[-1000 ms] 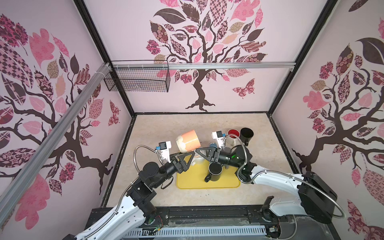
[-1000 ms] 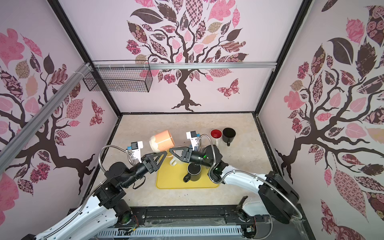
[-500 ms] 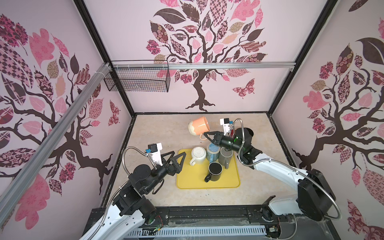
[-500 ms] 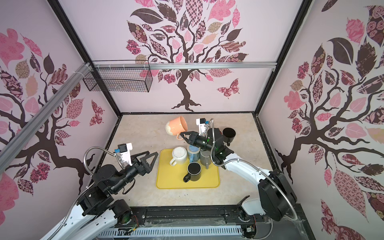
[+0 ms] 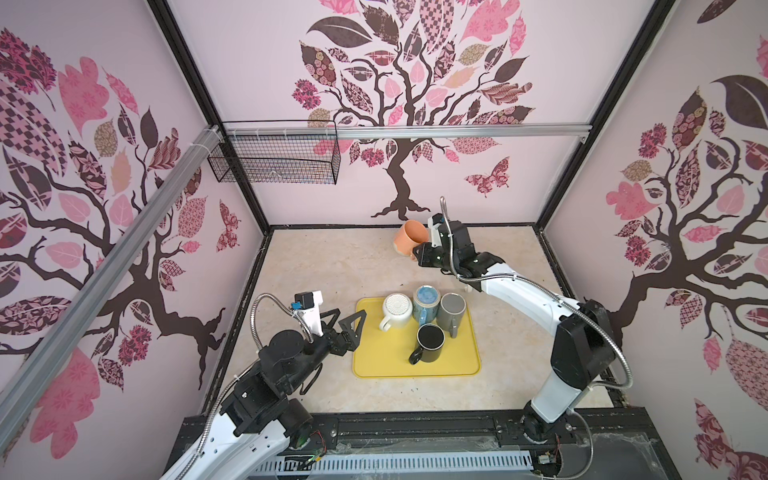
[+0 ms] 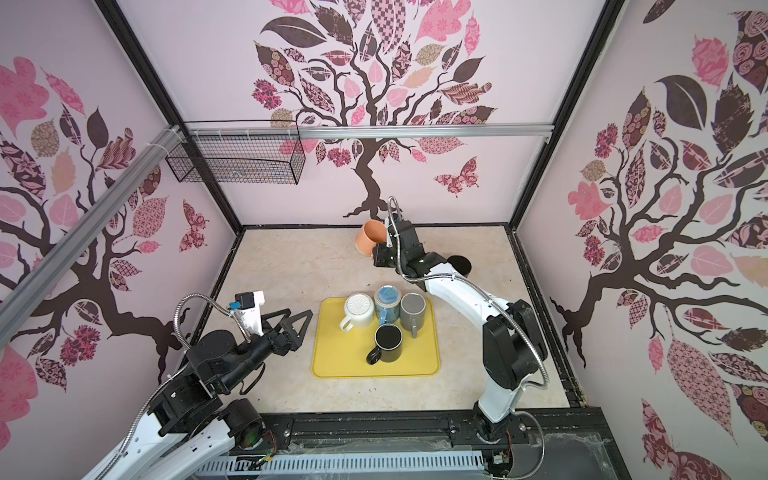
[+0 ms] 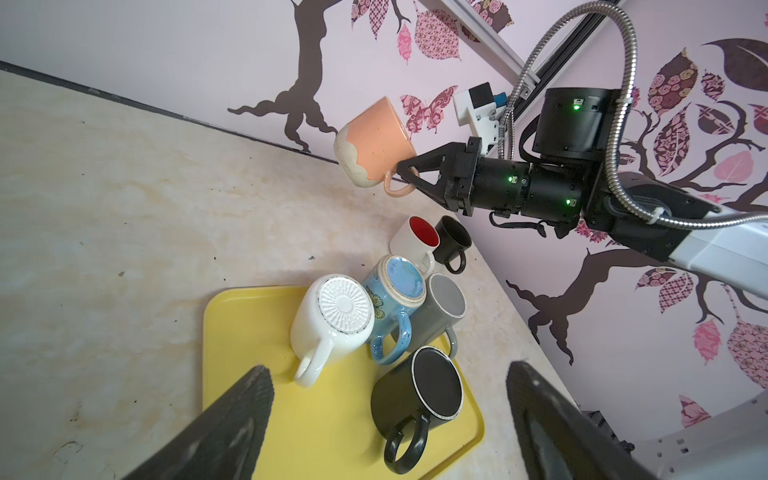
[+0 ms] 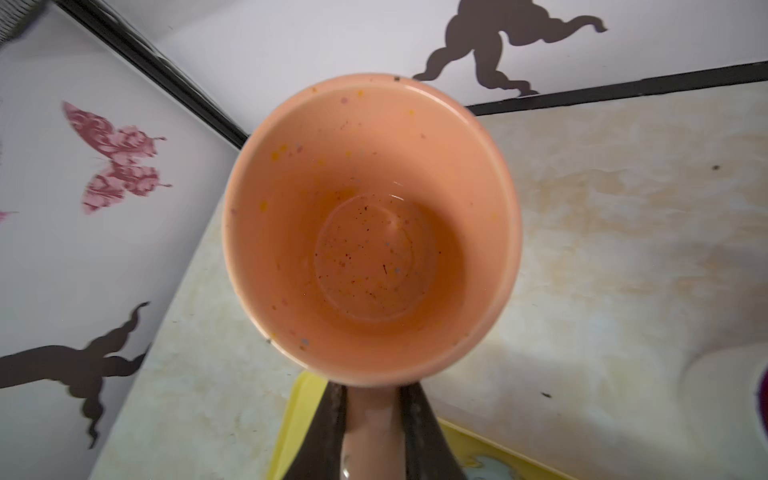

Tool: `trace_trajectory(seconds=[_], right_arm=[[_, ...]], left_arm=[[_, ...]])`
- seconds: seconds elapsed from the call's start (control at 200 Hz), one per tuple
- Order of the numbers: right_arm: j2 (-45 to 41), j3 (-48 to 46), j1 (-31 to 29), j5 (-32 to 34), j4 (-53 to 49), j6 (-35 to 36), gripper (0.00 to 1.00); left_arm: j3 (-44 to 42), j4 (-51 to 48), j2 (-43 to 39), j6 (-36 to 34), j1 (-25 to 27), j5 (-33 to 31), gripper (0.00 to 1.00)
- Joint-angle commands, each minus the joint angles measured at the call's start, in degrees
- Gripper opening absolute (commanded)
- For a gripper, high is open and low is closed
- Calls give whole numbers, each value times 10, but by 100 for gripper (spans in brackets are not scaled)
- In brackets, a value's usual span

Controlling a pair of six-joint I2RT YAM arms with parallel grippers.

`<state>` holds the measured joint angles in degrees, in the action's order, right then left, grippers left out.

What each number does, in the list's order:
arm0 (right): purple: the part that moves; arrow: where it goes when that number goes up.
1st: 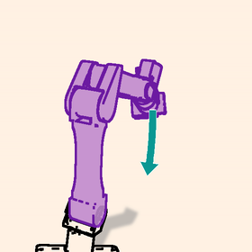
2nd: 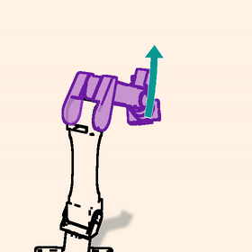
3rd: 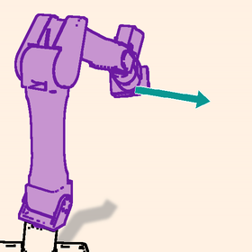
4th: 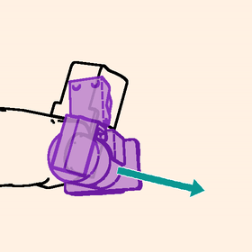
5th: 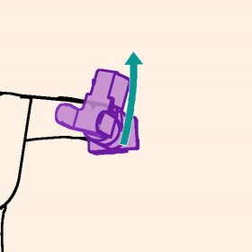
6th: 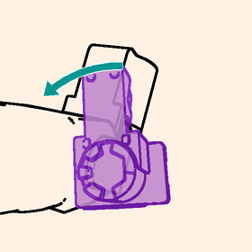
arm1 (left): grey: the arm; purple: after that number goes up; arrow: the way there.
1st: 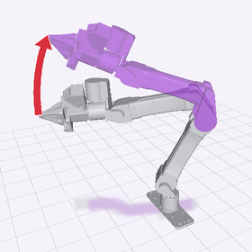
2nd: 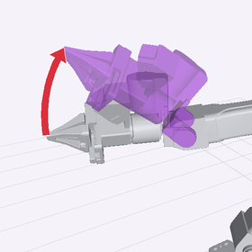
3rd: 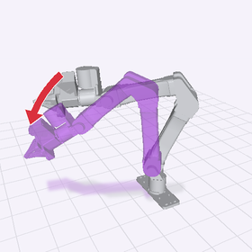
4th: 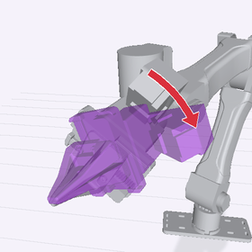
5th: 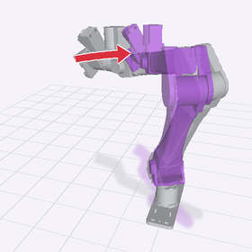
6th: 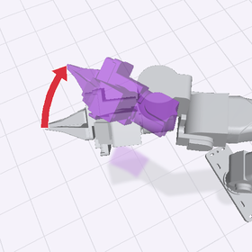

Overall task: Turn the mug right side up
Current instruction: 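Lower the peach mug upright beside the red-lined mug and open right gripper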

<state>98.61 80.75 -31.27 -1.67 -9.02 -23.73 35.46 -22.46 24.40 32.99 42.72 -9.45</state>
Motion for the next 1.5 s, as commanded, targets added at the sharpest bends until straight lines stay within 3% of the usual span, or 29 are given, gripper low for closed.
trace_trajectory(seconds=[0.0,0.475,1.495], right_arm=[[15,57,13,68,-13,71,0],[20,-1,54,104,-36,97,0],[29,-102,55,134,9,80,0]], left_arm=[[27,-1,12,-18,-2,-8,91],[23,37,81,-13,-3,25,90],[9,33,101,-9,-2,34,90]])
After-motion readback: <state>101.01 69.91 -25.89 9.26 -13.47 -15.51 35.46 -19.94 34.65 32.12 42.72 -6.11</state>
